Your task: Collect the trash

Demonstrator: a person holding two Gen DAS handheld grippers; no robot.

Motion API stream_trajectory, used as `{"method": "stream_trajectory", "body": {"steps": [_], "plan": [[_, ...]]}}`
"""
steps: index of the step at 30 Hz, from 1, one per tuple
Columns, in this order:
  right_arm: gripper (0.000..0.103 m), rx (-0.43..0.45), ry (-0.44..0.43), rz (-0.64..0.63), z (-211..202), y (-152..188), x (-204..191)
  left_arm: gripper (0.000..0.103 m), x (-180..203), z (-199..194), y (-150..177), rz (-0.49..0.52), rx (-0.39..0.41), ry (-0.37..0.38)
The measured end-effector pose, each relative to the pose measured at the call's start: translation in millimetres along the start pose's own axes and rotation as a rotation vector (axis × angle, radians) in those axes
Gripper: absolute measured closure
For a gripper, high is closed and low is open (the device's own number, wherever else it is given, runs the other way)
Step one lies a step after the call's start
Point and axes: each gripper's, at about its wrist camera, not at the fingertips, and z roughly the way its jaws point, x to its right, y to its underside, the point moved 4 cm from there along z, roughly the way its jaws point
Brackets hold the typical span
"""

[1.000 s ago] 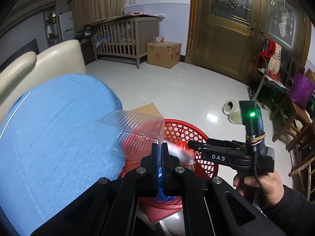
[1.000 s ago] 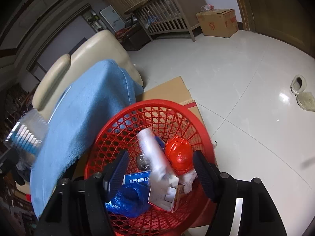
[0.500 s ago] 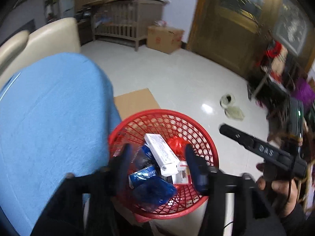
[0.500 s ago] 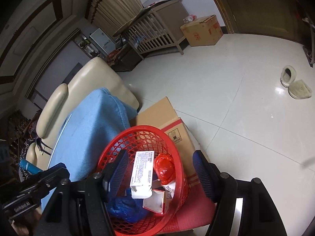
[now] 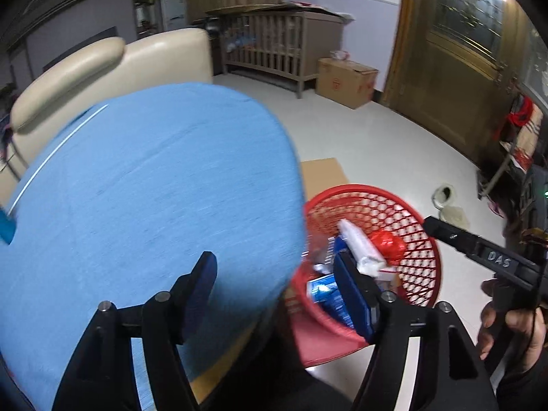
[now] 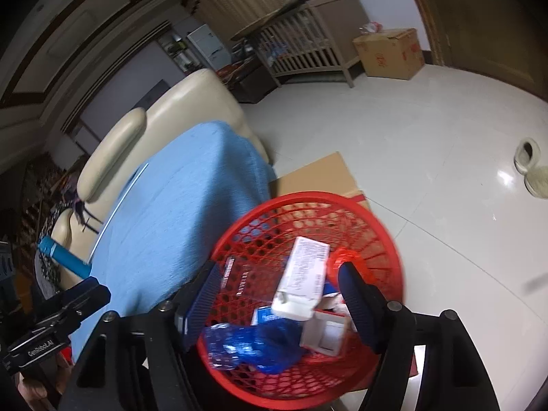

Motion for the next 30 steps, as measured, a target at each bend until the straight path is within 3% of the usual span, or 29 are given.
{"method": "stream_trajectory", "body": {"steps": [7,13,17,25,30], "plan": [[0.02,-0.021,0.052,-0.113,6,14,-52,0.028,-44,-23,21,-0.078,0.042,-0.105],[0.019,-0.05,0.135,-0.214,11,45,-81,0.028,-75,-49,38,-0.136,0.097,-0.166],[0.019,-0.072,0.135,-0.283,14,62,-101,0.017,-95,-60,48,-0.192,0.113,-0.162],[0.019,-0.059,0.139,-0.341,12,72,-124,0.017,-112,-68,52,-0.237,0.133,-0.135],[0.019,-0.051,0.175,-0.33,8,78,-122,0.017,-103,-66,49,-0.201,0.13,-0.162]]}}
